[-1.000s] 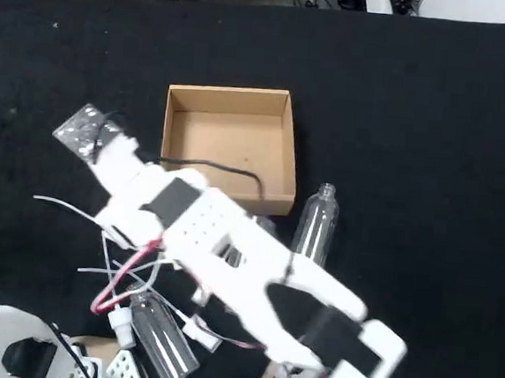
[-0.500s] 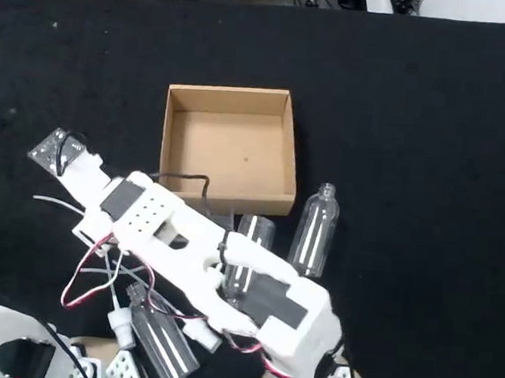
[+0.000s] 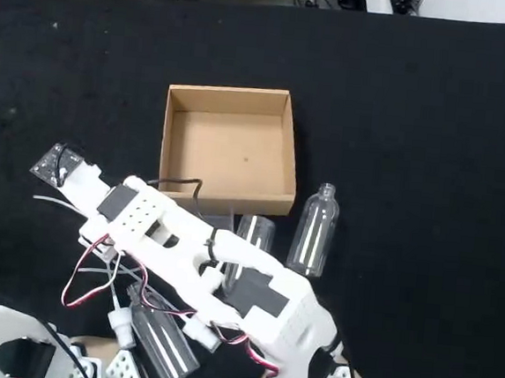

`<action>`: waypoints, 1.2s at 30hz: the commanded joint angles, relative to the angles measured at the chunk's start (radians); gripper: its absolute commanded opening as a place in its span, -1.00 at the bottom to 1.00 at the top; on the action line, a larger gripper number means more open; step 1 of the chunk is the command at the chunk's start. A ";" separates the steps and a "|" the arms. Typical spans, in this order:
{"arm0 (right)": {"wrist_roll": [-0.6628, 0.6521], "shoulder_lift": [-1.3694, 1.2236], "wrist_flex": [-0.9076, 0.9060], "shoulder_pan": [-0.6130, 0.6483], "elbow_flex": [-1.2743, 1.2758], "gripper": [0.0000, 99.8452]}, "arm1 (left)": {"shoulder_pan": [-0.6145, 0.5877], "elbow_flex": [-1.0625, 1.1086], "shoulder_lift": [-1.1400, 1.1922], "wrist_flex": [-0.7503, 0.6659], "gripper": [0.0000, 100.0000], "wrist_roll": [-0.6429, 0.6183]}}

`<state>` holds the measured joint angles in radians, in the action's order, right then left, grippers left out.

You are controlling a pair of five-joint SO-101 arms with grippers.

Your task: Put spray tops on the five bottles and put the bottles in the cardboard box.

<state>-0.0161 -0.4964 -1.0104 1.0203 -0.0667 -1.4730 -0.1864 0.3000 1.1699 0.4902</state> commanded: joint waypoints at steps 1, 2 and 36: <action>-0.009 0.001 0.018 0.009 -0.064 -0.55 | -0.007 -0.061 -0.025 -0.014 -0.94 -0.006; -0.011 -0.004 0.018 0.012 -0.065 -0.55 | -0.007 -0.059 -0.025 -0.014 -0.94 -0.006; -0.009 0.674 -0.342 -0.295 -0.058 -0.98 | 0.202 -0.010 -0.377 0.264 -0.94 -0.126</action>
<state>-0.0207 -0.0222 -1.2620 0.8147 -0.0744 -1.3518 -0.1864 0.1158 1.3740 0.4196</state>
